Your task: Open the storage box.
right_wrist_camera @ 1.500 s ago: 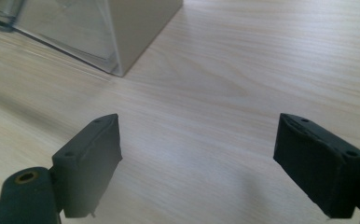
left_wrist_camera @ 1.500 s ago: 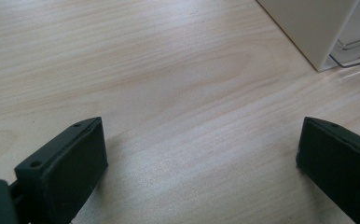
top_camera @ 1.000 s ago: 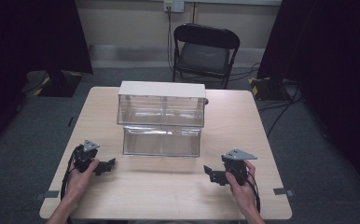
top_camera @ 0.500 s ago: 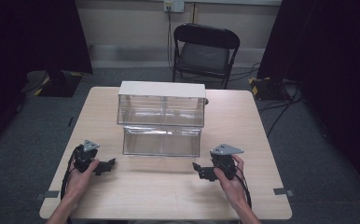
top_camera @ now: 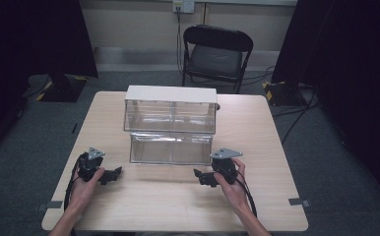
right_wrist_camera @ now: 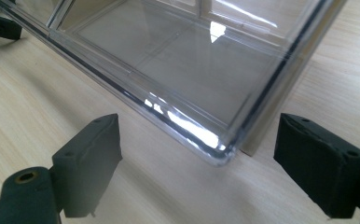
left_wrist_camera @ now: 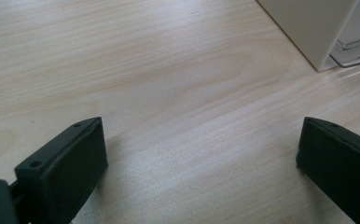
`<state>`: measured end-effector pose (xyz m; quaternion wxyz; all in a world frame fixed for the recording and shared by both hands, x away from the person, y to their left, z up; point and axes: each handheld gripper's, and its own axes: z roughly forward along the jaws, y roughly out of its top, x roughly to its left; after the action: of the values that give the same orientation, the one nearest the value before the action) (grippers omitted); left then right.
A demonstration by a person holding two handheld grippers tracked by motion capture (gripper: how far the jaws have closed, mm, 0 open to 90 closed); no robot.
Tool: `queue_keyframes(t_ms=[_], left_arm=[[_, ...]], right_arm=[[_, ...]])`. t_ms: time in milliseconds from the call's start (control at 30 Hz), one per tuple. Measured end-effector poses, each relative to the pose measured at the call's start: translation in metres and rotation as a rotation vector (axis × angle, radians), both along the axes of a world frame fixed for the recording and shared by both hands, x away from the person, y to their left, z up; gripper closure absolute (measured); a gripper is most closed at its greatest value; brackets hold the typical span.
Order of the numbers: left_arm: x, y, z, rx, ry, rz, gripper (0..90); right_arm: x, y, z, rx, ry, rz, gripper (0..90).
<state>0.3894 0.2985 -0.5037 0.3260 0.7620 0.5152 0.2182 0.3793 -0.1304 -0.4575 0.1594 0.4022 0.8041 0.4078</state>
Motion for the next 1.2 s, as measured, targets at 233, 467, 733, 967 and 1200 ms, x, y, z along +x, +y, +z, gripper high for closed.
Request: queue_keyframes(t_ms=[233, 467, 733, 967, 1200], left_arm=[[0.0, 0.0, 0.0, 0.0, 0.0, 0.0, 1.2], [0.0, 0.0, 0.0, 0.0, 0.0, 0.0, 1.2], [0.0, 0.0, 0.0, 0.001, 0.0, 0.001, 1.2], [0.0, 0.0, 0.0, 0.002, 0.0, 0.0, 1.2], [0.0, 0.0, 0.0, 0.0, 0.0, 0.0, 1.2]], right_arm=[[0.008, 0.004, -0.01, 0.007, 0.012, -0.028, 14.1], [0.011, 0.005, -0.012, 0.014, 0.01, -0.03, 14.1], [0.013, 0.01, -0.012, 0.017, 0.0, -0.034, 13.8], [0.012, 0.009, -0.011, 0.02, 0.001, -0.041, 13.6], [0.01, 0.009, -0.008, 0.033, 0.0, -0.041, 13.2]])
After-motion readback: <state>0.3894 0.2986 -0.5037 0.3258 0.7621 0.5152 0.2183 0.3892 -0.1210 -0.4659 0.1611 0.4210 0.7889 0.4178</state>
